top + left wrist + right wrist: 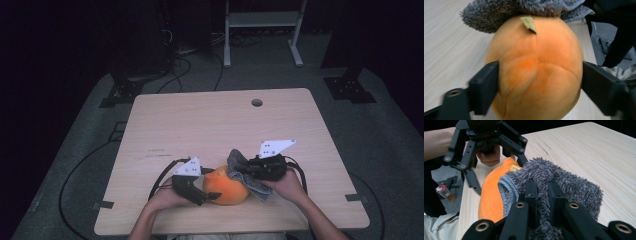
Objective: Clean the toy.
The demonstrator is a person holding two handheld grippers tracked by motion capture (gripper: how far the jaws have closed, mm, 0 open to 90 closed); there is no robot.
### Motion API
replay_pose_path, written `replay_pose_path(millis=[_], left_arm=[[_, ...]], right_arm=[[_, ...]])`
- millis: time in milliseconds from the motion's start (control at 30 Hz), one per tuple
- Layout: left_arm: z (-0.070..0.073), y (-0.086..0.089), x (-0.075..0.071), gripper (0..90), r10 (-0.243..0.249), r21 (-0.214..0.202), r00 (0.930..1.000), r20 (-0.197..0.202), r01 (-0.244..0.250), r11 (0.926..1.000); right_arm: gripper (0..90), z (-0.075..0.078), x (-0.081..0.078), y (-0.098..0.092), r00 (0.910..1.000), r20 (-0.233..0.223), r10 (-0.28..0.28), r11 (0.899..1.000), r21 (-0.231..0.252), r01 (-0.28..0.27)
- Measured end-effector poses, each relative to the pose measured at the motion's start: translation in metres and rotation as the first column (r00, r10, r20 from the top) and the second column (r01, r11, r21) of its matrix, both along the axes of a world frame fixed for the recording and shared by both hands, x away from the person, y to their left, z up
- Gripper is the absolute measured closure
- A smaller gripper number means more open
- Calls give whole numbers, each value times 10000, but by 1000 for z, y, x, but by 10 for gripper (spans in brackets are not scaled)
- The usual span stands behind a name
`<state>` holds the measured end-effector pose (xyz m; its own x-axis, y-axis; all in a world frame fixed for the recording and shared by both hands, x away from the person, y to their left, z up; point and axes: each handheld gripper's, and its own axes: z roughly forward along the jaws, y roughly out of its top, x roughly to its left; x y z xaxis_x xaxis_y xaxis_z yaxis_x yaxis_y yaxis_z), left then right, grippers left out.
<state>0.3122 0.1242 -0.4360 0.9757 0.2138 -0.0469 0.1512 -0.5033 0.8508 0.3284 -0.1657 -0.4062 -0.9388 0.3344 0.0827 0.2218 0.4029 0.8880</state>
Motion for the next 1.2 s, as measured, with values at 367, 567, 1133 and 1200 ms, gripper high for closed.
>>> replay_pose_path(millis=[367,567,1133,1200], left_arm=[[-5,6,0,260,-64,-194,10000,48,65,9998],[-7,5,2,261,41,-425,9999,-115,-46,9991],[-8,5,3,261,69,-518,9999,-143,-76,9986],[-7,3,1,260,58,-483,10000,-63,-61,9988]], right_arm=[[793,-30,-3,-41,9912,-984,-885,9960,-8,888],[794,-27,-6,-50,9900,-1046,-948,9922,708,1025],[791,-16,-11,-58,9893,-1207,-813,9954,400,867],[791,-4,-14,-48,9950,-807,-590,9960,630,642]])
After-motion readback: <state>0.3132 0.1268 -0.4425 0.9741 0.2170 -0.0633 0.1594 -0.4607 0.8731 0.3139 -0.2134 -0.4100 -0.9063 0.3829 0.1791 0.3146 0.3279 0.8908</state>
